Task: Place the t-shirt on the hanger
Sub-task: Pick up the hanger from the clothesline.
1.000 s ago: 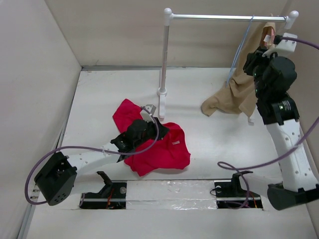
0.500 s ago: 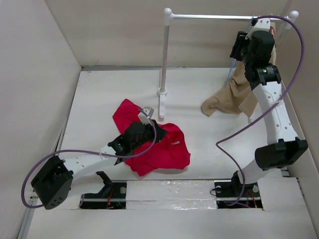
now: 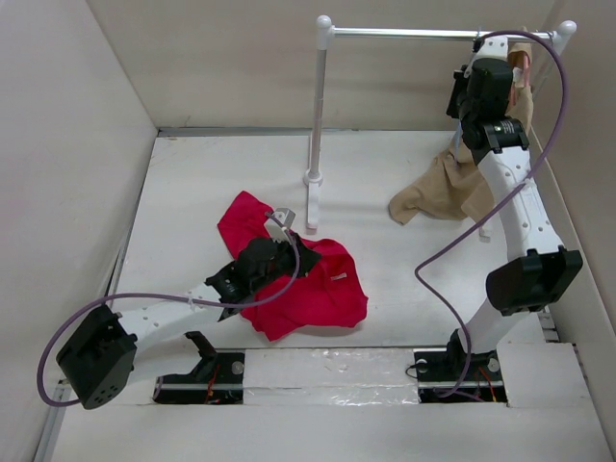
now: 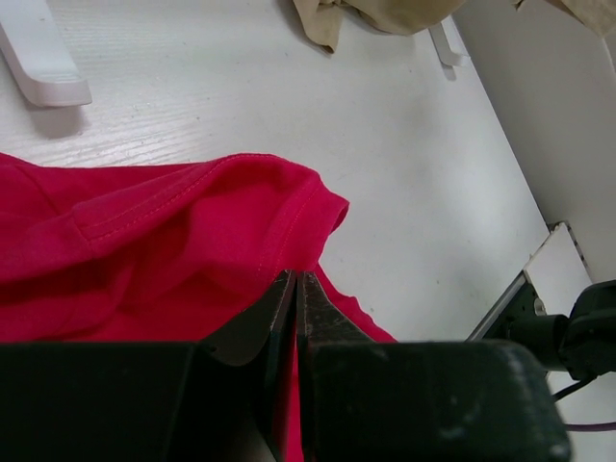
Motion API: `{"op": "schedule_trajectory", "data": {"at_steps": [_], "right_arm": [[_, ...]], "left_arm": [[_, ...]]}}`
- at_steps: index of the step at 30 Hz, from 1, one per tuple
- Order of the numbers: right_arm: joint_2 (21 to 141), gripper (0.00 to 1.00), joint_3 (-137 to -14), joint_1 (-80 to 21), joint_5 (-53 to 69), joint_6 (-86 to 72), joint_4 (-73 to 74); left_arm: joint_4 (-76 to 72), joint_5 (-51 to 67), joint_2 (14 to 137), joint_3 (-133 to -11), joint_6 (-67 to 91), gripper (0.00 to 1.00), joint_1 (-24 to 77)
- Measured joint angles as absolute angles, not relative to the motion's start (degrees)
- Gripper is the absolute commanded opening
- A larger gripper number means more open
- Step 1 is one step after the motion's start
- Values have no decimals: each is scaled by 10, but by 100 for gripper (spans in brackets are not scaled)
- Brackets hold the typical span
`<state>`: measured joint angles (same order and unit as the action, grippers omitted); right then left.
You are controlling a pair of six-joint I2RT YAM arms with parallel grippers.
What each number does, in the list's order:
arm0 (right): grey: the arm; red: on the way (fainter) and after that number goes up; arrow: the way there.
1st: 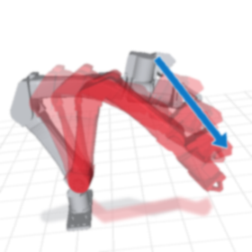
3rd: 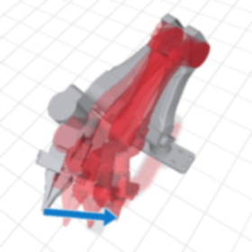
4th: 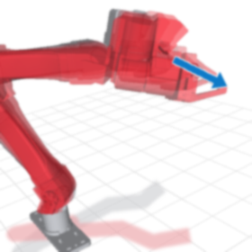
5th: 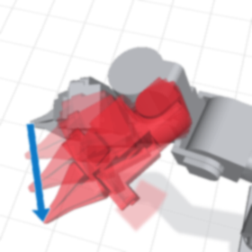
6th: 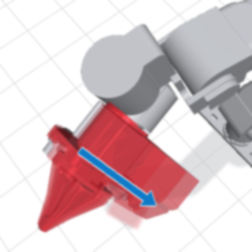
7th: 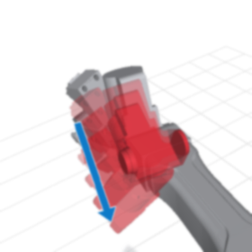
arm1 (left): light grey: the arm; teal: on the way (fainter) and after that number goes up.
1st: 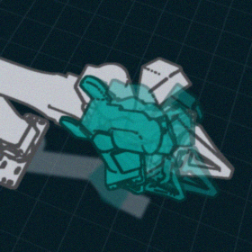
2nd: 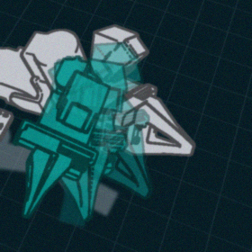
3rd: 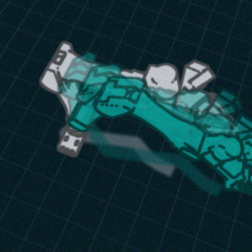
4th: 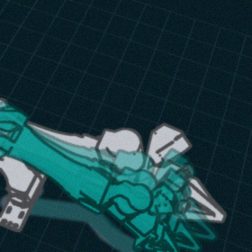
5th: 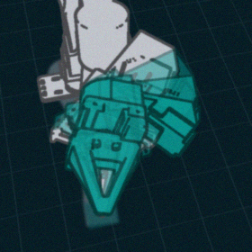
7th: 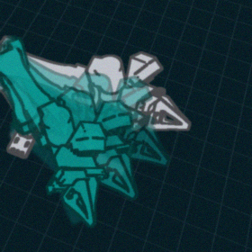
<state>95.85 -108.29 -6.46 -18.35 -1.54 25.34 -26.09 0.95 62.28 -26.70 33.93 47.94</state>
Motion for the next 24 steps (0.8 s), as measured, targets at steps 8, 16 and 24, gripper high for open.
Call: {"op": "schedule_trajectory", "data": {"at_steps": [8, 16, 24], "right_arm": [[945, 0, -1079, -65, -196, -1, 253], [856, 0, -1044, -41, -97, 6, 247], [760, 0, -929, -10, -7, -18, 208]], "left_arm": [[-259, 10, 620, -267, 339, 0, 479], [-252, -9, 621, -272, 333, 0, 479], [-240, -26, 651, -332, 319, 0, 479]]}}
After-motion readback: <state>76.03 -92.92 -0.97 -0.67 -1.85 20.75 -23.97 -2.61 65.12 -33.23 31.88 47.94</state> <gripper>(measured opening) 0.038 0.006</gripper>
